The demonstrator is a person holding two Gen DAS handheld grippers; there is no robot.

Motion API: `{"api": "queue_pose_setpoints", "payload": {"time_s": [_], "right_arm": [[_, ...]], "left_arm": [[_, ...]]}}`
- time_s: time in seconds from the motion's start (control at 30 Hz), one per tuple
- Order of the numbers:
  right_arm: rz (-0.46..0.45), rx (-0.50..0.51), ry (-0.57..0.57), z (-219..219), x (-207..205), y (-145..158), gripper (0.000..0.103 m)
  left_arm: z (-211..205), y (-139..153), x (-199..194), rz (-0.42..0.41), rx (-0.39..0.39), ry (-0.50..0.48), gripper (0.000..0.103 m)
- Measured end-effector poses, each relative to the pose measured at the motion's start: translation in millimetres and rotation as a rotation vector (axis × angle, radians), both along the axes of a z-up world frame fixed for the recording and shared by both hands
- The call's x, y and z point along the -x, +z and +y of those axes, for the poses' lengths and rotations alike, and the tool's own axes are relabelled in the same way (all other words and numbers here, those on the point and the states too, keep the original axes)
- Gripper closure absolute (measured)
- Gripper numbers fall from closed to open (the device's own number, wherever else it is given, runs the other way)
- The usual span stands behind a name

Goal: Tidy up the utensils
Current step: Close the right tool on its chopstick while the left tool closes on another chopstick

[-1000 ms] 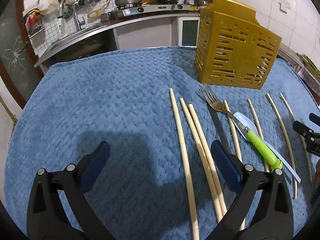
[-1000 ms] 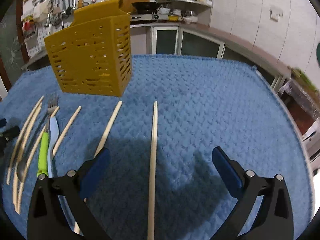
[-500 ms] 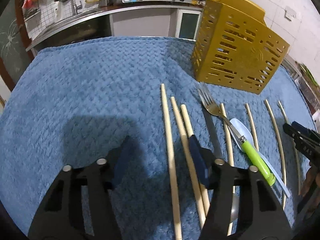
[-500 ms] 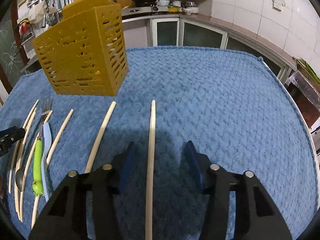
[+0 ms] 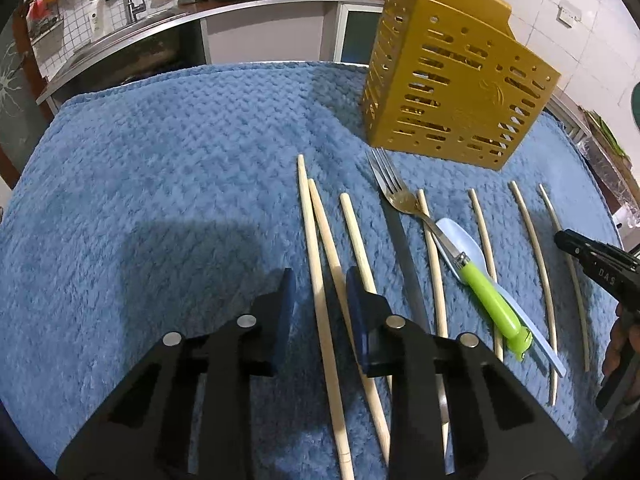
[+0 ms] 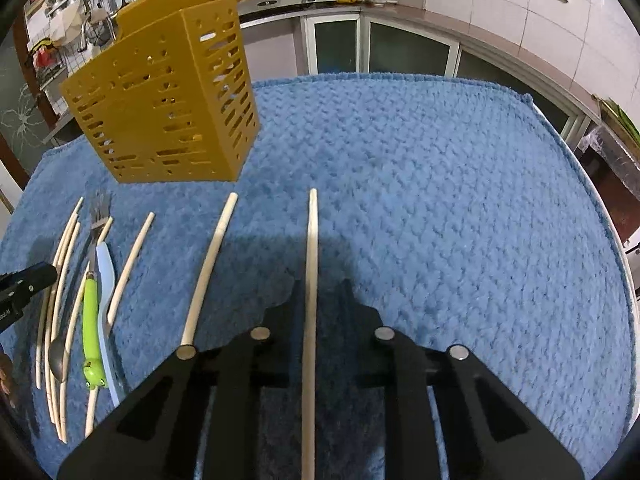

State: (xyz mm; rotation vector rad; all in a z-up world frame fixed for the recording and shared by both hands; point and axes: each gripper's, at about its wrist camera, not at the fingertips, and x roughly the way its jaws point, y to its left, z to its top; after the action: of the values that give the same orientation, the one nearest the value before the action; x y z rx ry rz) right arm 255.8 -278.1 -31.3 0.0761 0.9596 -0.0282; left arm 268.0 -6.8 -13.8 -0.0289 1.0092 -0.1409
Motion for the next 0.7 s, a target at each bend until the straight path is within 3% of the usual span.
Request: {"api": "queue_pose_setpoints", "payload": {"time_s": [0.17,0.3,0.37,0.6,0.7], "right_arm": [[-0.005,-0.026,0.01,-1.7,2.5,-1.8,0.085],[-0.035,-0.033,0.003,-2.0,5.6,-4.3,0.085],[-0.042,-0.022,0.001,-0.7,5.2,-4.8,0.085],[-0.034,0.013,-0.003,5.6,0.8,-3.9,0.085],[-0.016,-0.006,-0.003,3.9,-2.0,-2.9,0.093]], "left_arm": [[2.4,3.1,4.1,-0.005,0.017,-0.002,0.079],[4.8,-4.8,1.6,0.018,0.021,0.006,0.09],[5.1,-6.2,0.4,0.011,0.024,0.015,0.091],[-3.9,-6.7,-10.5,0.02,-0.022,0.009,0.094],[-4.7,-5.8,-14.0,0.031,-0.013,0.007,0.098]]}}
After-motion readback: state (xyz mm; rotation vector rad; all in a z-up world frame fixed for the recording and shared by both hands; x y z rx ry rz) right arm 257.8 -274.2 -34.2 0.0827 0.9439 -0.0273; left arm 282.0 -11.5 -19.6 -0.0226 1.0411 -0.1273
